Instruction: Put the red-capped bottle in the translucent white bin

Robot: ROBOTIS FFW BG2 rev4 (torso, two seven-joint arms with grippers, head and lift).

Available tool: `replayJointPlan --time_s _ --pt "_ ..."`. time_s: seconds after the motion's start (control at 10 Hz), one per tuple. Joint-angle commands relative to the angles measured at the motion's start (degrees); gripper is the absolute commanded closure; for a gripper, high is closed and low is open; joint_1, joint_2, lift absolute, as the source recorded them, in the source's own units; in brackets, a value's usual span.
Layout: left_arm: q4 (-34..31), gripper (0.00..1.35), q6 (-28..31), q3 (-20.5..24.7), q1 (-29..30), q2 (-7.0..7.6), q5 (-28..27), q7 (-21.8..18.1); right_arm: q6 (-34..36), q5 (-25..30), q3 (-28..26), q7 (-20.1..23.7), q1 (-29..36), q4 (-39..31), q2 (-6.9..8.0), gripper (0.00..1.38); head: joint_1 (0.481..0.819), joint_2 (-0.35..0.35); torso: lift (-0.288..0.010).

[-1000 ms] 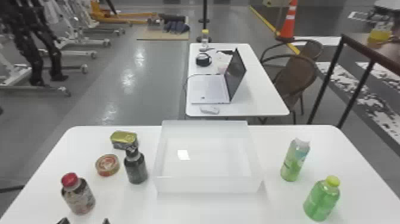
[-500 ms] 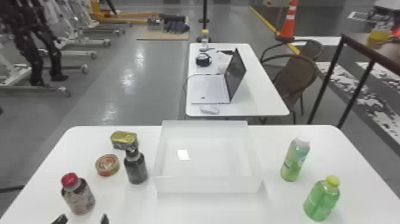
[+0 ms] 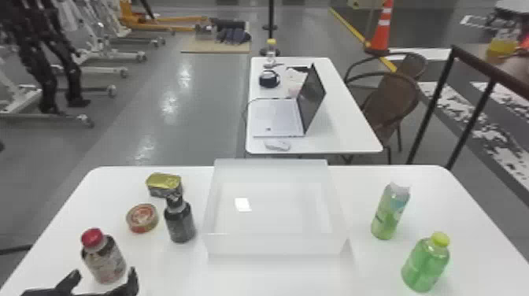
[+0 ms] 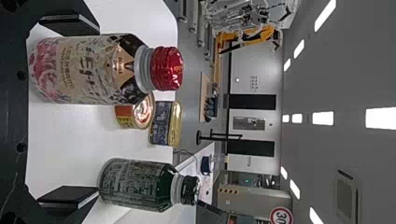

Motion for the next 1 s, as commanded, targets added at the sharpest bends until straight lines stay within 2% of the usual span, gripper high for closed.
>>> replayJointPlan --time_s 0.0,0.2,0.3,0.4,0.5,0.8,0.9 --pt "0.0 0.1 1.2 -0.8 -1.8 0.04 -0.3 1.7 0.0 -0.1 0.1 0.3 -1.1 0.3 0.05 0.2 0.549 0.0 -0.1" --pt "0.7 0.1 0.8 -2.2 -3.4 0.39 1.1 5.3 -0.2 -0.6 0.3 1.1 -2.5 1.0 0.05 0.2 0.549 0.0 -0.1" --pt "1.0 0.1 0.5 -3.3 -3.9 1.0 2.0 7.4 -0.4 -0.7 0.6 1.1 -2.8 1.5 0.05 0.2 0.549 0.0 -0.1" --pt "1.2 0.1 -0.4 -5.0 -4.2 2.41 4.0 11.2 -0.5 -1.0 0.9 1.1 -3.0 1.7 0.05 0.2 0.549 0.0 -0.1" --pt "1.9 0.09 -1.6 -6.8 -4.4 4.61 6.5 14.8 -0.8 -1.1 1.1 1.1 -3.5 2.2 0.05 0.2 0.549 0.0 -0.1" --pt "3.0 0.1 -2.9 -14.0 -5.8 14.01 13.7 23.5 -1.2 -1.3 1.1 2.6 -5.1 3.3 0.05 0.2 0.549 0.0 -0.1" --pt "4.4 0.1 -3.7 -16.9 -6.6 16.65 16.2 26.3 -1.3 -1.3 1.0 3.2 -5.6 3.6 0.05 0.2 0.549 0.0 -0.1"
